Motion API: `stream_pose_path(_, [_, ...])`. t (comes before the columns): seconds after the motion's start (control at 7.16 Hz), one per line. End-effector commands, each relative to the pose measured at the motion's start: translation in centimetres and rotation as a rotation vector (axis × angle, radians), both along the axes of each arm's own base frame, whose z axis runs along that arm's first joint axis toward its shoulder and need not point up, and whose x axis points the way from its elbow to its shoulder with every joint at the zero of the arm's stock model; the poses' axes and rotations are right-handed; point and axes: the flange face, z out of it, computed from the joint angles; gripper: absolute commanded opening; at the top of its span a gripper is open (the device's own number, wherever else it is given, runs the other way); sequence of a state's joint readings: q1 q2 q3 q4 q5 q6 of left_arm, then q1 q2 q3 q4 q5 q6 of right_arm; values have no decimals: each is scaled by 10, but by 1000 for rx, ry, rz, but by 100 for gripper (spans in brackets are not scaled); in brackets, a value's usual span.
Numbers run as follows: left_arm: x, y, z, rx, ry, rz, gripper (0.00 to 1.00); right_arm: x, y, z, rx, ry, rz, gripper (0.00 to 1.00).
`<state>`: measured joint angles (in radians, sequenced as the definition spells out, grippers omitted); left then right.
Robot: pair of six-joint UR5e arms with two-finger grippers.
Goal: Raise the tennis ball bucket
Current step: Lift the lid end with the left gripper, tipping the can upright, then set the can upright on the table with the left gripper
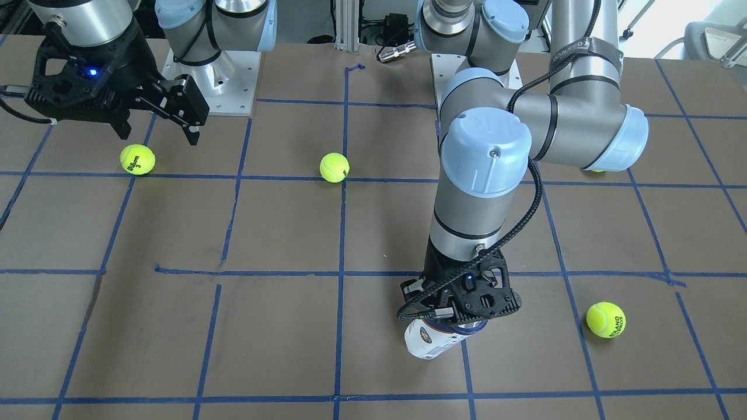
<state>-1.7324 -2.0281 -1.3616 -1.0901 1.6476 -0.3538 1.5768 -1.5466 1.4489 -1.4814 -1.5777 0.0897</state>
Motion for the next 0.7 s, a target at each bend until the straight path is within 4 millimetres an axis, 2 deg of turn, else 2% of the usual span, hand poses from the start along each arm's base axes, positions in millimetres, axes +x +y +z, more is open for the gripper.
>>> stream_pose_path(0.0, [-3,0,-8,18,4,-3,0,2,-3,0,-16,-9,-10,100])
stream_pose_path(0.28, [-4,0,-10,25,3,-5,11,3,-1,1,-15,-10,-10,100])
stream_pose_path(0.42, [-9,4,-8,31,-3,-10,24,3,-2,2,-19,-12,-13,100])
stream_pose_path(0.56, [-12,7,-4,31,-7,-15,74,3,-3,1,-24,-10,-11,100])
